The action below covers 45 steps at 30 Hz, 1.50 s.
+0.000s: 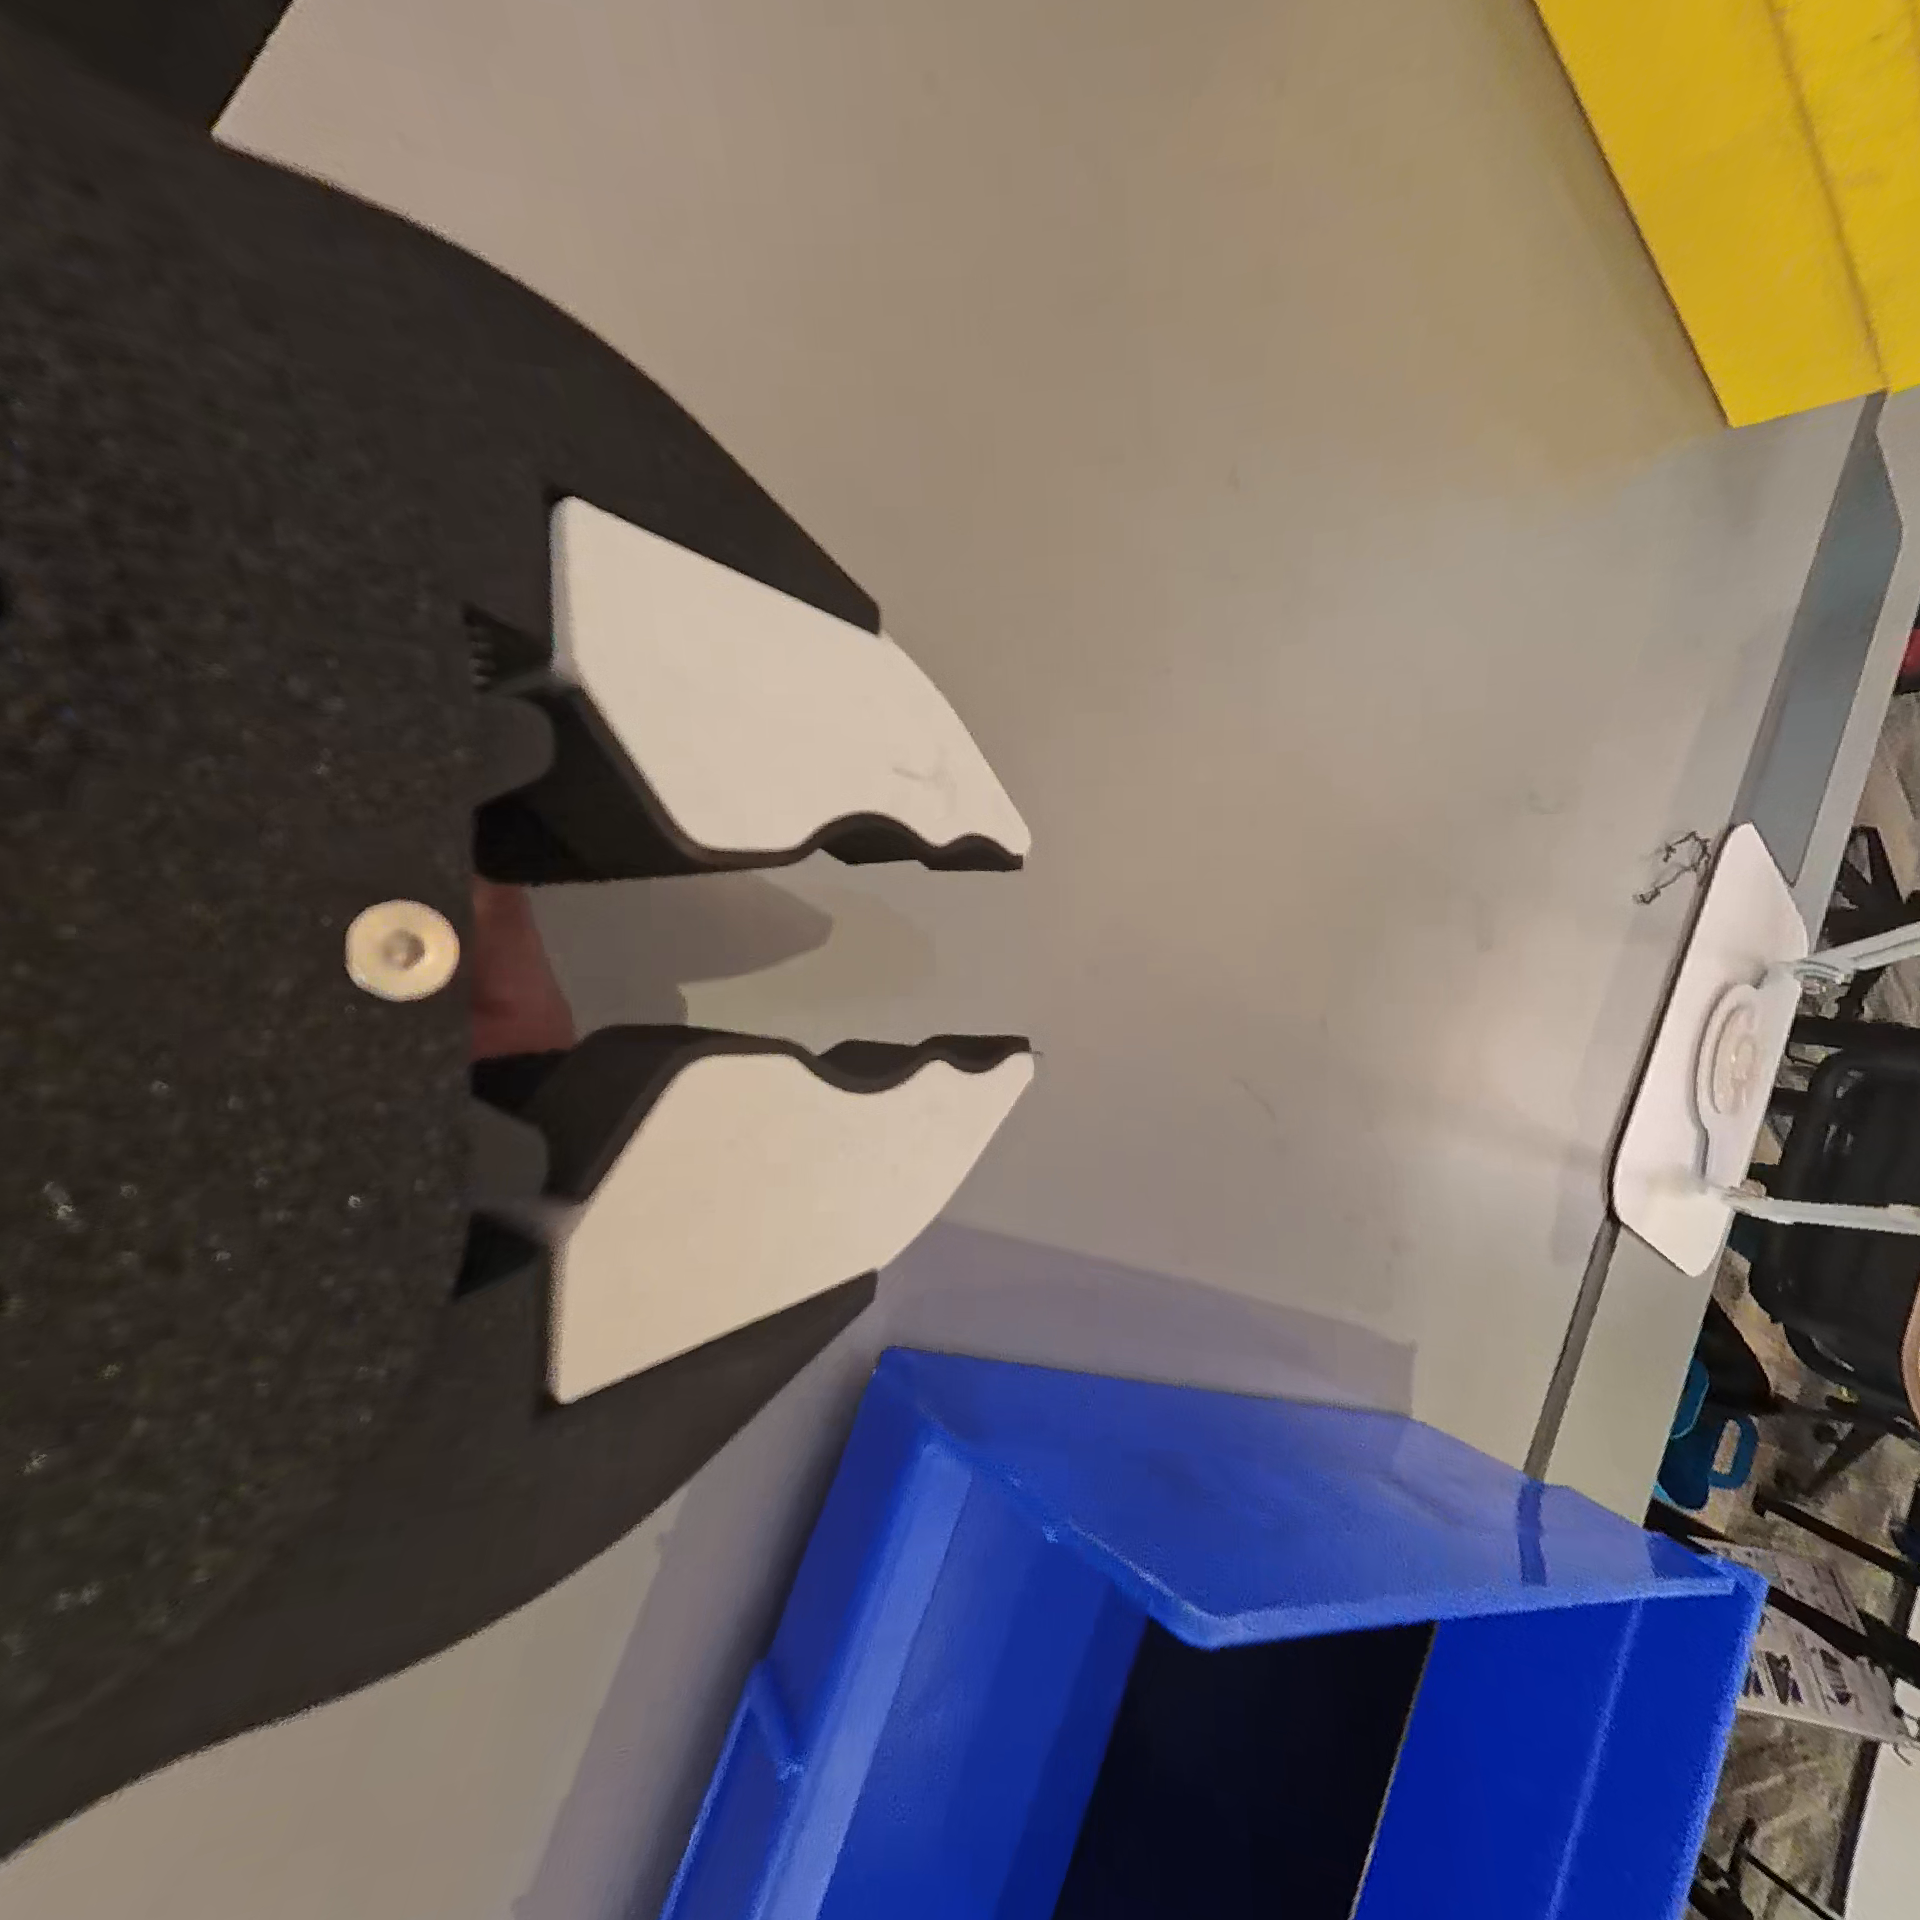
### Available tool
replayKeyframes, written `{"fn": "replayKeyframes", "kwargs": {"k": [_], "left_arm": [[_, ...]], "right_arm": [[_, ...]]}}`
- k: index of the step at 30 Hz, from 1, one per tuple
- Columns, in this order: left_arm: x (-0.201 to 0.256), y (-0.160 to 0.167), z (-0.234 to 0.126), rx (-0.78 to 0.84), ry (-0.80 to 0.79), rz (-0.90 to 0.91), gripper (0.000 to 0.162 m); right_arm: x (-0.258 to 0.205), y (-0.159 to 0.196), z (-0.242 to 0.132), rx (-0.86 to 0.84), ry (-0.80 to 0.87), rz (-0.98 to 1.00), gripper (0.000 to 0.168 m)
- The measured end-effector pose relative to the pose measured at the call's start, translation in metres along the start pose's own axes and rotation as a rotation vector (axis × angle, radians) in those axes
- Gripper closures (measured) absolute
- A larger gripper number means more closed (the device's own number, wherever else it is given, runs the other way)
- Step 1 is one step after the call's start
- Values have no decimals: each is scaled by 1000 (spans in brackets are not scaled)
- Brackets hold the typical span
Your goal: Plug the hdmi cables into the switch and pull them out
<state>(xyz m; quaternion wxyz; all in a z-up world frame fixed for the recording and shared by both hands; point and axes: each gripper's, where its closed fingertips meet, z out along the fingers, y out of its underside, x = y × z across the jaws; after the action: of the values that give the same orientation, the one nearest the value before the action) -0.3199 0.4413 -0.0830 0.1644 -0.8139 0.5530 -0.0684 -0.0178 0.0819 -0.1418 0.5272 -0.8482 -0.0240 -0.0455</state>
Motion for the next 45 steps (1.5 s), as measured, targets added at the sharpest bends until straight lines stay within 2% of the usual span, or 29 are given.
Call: {"fn": "replayKeyframes", "kwargs": {"k": [2, 7, 9, 10, 12, 17, 23, 30, 35, 39, 45], "left_arm": [[-4, -2, 14, -57, 31, 28, 99], [-13, 23, 51, -281, 92, 75, 109], [-6, 27, 58, -311, 176, 76, 113], [-3, 28, 58, -309, 209, 84, 127], [-4, 25, 55, -274, 206, 116, 128], [-9, 9, 21, -111, 119, 243, 129], [-15, -23, -61, 117, -98, 374, 130], [10, -90, -181, 433, -398, 483, 131], [59, -142, -248, 709, -517, 457, 130], [112, -168, -247, 887, -518, 342, 130], [182, -177, -163, 1039, -406, 94, 130]], "right_arm": [[-1, 0, 0, 4, -10, 1, 139], [2, 2, 0, -7, -43, 57, 139], [3, 3, 0, -11, -52, 80, 139], [4, 4, 0, -10, -55, 89, 139], [4, 4, 0, -11, -60, 100, 139], [3, 6, 2, -29, -76, 106, 139], [3, 4, 3, -26, -75, 107, 140], [-3, 2, 5, -23, -69, 61, 140], [-3, 0, 2, -8, -54, 39, 141], [-5, -7, -1, 29, -52, 20, 140], [-16, -24, -11, 150, -64, -58, 134]]}}
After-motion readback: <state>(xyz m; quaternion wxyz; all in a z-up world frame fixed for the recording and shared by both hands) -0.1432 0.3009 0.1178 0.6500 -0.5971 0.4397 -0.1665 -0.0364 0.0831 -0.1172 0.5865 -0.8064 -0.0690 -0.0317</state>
